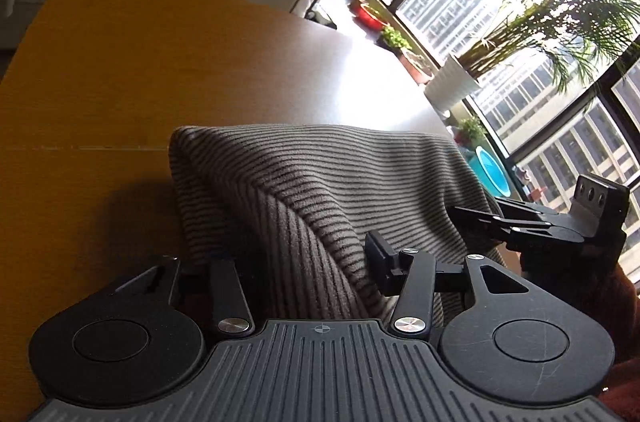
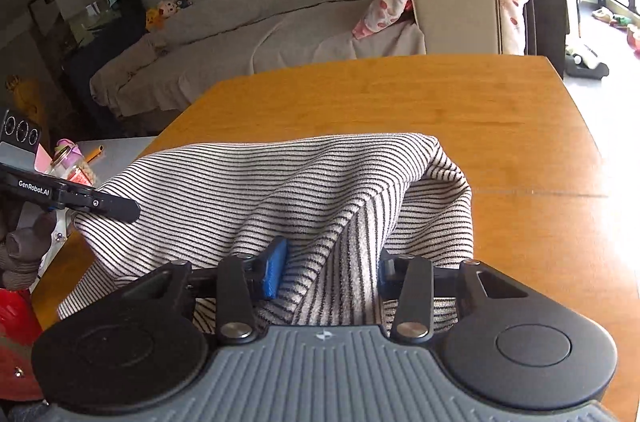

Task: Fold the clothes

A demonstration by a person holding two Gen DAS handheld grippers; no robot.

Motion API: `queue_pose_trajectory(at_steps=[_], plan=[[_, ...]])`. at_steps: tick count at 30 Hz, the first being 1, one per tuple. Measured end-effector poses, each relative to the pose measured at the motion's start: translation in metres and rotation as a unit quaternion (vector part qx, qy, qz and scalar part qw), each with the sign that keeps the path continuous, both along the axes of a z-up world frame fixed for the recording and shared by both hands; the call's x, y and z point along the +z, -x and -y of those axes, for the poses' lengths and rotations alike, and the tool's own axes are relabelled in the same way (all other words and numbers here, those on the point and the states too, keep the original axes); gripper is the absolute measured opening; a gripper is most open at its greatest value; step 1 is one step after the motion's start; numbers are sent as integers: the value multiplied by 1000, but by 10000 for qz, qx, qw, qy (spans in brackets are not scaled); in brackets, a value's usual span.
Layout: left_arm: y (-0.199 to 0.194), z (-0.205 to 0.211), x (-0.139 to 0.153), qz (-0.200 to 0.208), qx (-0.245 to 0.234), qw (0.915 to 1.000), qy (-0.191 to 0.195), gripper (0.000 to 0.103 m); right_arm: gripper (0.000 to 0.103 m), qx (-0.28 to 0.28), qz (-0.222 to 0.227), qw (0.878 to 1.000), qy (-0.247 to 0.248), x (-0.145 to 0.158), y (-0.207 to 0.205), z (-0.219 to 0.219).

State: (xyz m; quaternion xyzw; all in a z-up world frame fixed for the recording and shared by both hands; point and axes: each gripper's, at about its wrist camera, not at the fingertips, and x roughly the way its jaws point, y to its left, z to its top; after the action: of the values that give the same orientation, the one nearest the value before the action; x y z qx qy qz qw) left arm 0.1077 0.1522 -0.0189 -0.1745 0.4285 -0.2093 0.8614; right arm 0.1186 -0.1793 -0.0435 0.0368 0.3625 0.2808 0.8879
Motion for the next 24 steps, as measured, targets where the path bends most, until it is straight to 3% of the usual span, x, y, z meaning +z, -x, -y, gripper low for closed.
queue_pose_trajectory(at_steps=[4,8,11,15,20,24], plan=[[-32,4,27,170,-49,9995,-271,40,19,-132,289,9993,-172,30,-19,1],[-25,9,57,410,-327,9984,-231,38,16,39,551,9979,-327,56,-18,13],[-8,17,64,497,-589,9970,-103,38,16,65,512,9980,-356,58,-14,23],[12,21,43,370,-736,9962,-273,38,16,-44,247,9995,-192,36,-6,33],[17,17,-3,-220,-462,9957,-767,40,23,-305,-24,9994,156,-1,-7,37],[16,19,1,-176,-462,9951,-852,43,31,-368,56,9990,248,-5,-4,36]])
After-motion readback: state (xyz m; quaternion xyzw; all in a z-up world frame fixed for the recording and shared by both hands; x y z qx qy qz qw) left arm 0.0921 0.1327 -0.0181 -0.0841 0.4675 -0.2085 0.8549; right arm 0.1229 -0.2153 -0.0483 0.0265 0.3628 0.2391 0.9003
